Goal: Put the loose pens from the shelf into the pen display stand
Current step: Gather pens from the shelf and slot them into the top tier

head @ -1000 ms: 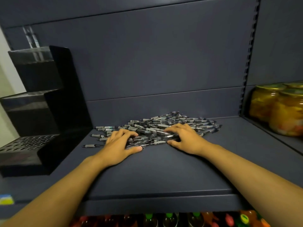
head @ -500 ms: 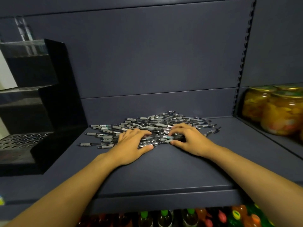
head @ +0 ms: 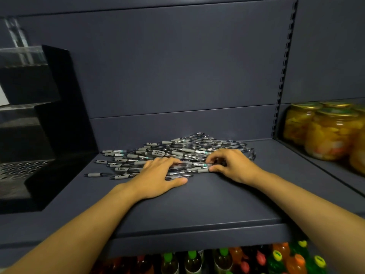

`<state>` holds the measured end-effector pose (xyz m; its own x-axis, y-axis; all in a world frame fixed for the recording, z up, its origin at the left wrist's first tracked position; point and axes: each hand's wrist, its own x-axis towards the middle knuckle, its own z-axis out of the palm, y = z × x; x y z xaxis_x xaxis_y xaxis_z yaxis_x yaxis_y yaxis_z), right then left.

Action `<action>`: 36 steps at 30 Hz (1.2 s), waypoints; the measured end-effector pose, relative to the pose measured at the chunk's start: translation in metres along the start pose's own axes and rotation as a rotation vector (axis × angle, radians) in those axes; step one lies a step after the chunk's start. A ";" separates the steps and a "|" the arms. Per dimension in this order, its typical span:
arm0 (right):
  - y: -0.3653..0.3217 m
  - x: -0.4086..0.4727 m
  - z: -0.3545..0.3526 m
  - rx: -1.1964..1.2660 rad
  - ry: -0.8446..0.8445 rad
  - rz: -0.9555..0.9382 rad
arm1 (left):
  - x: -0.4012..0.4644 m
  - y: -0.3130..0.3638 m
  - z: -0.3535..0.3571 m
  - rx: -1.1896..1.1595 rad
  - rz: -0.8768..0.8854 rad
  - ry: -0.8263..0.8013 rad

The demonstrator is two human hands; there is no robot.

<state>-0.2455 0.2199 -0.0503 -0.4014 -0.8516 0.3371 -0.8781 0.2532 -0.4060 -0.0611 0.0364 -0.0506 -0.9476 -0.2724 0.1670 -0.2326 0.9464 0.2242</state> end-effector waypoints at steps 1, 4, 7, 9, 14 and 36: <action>0.002 -0.001 -0.001 0.016 0.000 0.011 | 0.000 0.002 0.000 0.001 0.001 -0.003; 0.005 -0.001 -0.003 0.073 -0.001 0.052 | 0.001 0.004 0.001 -0.003 0.008 -0.001; 0.003 0.002 0.000 0.069 -0.013 0.030 | 0.002 0.007 0.003 -0.035 0.029 0.017; -0.001 0.005 0.004 0.032 -0.013 0.020 | 0.004 0.013 0.005 -0.047 0.052 0.021; -0.002 0.007 0.008 0.015 0.019 -0.005 | 0.010 0.023 0.009 -0.065 0.069 0.037; 0.028 -0.031 -0.024 0.067 0.017 0.075 | 0.044 0.059 0.003 0.152 0.058 -0.203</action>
<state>-0.2643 0.2646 -0.0516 -0.4699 -0.8236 0.3175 -0.8264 0.2840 -0.4862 -0.1168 0.0807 -0.0327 -0.9814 -0.1906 -0.0237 -0.1919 0.9789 0.0706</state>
